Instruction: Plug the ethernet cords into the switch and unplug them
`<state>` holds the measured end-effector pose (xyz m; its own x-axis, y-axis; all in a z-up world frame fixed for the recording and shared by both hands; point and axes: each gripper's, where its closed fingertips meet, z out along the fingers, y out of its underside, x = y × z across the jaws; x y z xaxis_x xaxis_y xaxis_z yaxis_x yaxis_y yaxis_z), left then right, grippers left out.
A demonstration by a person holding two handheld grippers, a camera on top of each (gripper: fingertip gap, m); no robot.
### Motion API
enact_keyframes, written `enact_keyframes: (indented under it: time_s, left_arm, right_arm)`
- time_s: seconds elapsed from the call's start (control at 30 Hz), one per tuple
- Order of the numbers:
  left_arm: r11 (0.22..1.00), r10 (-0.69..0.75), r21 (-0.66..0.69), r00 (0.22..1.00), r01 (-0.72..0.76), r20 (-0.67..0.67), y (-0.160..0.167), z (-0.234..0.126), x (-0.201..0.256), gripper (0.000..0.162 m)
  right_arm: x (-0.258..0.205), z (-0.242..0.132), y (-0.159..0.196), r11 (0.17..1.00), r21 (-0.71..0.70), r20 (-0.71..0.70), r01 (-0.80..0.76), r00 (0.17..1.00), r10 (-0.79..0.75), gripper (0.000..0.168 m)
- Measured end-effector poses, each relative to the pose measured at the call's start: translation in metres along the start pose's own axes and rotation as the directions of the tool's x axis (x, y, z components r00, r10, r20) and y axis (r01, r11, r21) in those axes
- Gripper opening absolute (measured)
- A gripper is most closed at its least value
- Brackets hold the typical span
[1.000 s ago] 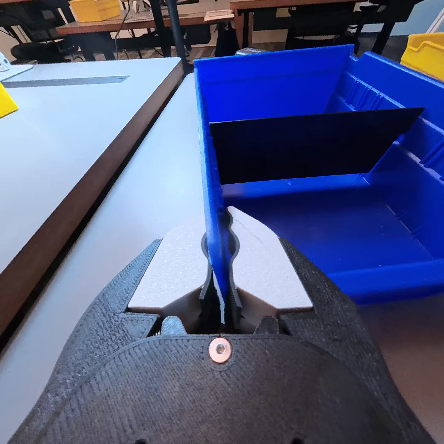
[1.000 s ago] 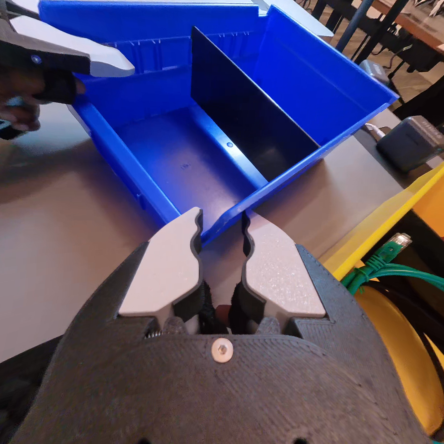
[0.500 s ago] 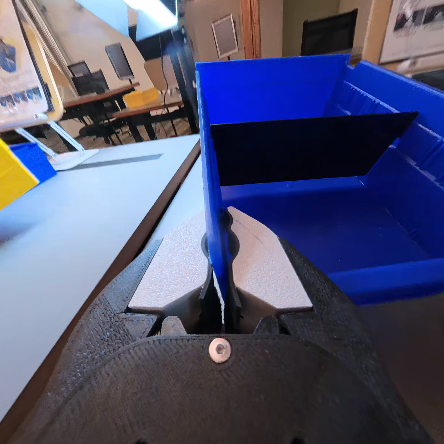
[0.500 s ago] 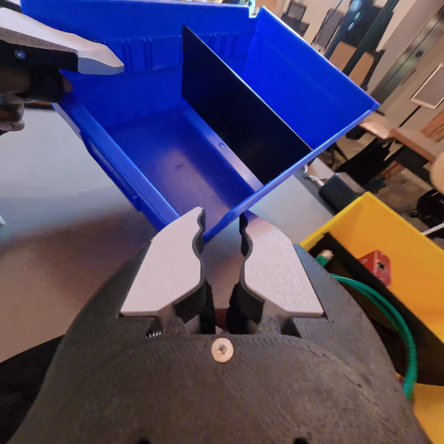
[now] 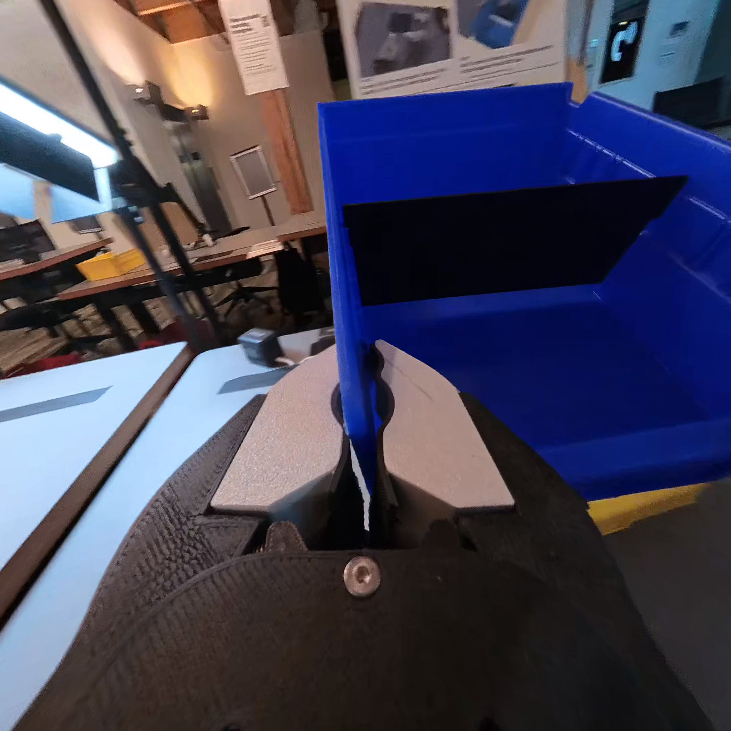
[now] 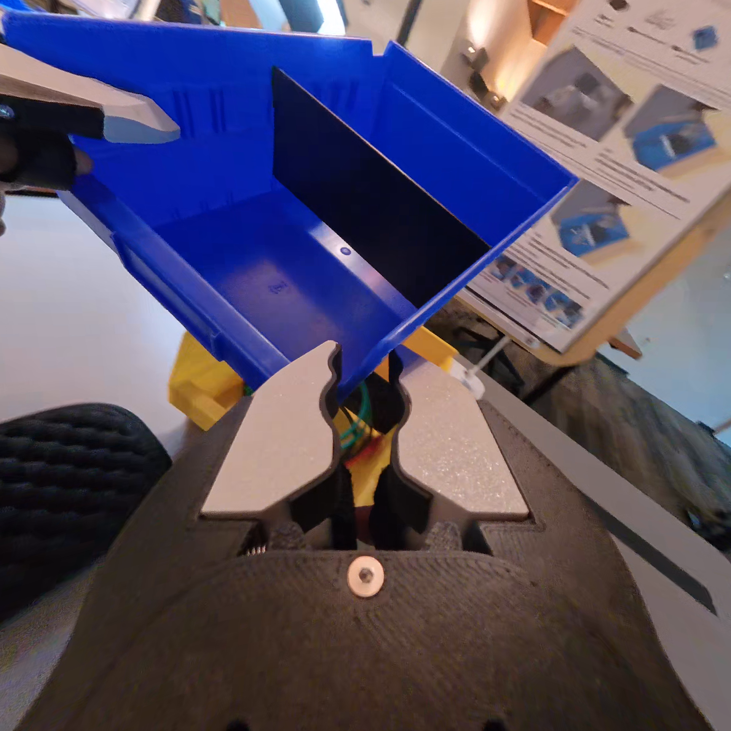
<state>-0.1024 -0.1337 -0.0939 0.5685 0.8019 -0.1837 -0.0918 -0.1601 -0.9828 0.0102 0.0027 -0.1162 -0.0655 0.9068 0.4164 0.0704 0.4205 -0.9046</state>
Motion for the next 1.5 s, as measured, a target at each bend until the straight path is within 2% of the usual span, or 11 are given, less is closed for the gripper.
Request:
enact_keyframes:
  time_s: [0.2,0.4,0.7,0.87,1.13,1.2,1.3,1.37,1.5]
  left_arm:
    - [1.000,0.019,-0.005,0.985,-0.020,-0.169,-0.014,0.042,0.113,0.005]
    - [0.993,0.101,-0.034,0.948,-0.116,-0.303,-0.007,0.073,0.221,0.006]
    - [0.964,0.189,-0.100,0.896,-0.248,-0.402,0.031,0.093,0.313,0.010]
    - [0.955,0.173,-0.147,0.886,-0.258,-0.430,0.057,0.099,0.334,0.012]
    - [0.955,0.115,-0.177,0.849,-0.236,-0.515,0.083,0.092,0.348,0.021]
    - [0.942,0.107,-0.210,0.827,-0.263,-0.552,0.091,0.087,0.354,0.027]
    - [0.914,0.044,-0.286,0.773,-0.287,-0.633,0.101,0.072,0.361,0.049]
    - [0.927,0.025,-0.269,0.757,-0.263,-0.653,0.092,0.062,0.357,0.055]
    - [0.940,0.034,-0.214,0.695,-0.267,-0.718,0.071,0.033,0.330,0.059]
  right_arm:
    - [0.081,-0.054,0.052,0.993,-0.097,-0.150,-0.061,0.988,0.046,0.022]
    - [0.142,-0.102,0.124,0.965,-0.198,-0.282,-0.174,0.953,0.114,0.021]
    - [0.182,-0.135,0.218,0.905,-0.303,-0.367,-0.298,0.913,0.177,0.021]
    - [0.188,-0.139,0.249,0.877,-0.338,-0.388,-0.342,0.899,0.201,0.018]
    - [0.191,-0.143,0.269,0.857,-0.389,-0.411,-0.337,0.896,0.167,0.016]
    - [0.194,-0.146,0.271,0.851,-0.384,-0.423,-0.359,0.887,0.183,0.015]
    - [0.194,-0.149,0.275,0.839,-0.365,-0.415,-0.403,0.877,0.241,0.015]
    - [0.195,-0.152,0.272,0.846,-0.334,-0.409,-0.416,0.872,0.267,0.018]
    - [0.200,-0.160,0.250,0.878,-0.280,-0.401,-0.387,0.879,0.259,0.035]
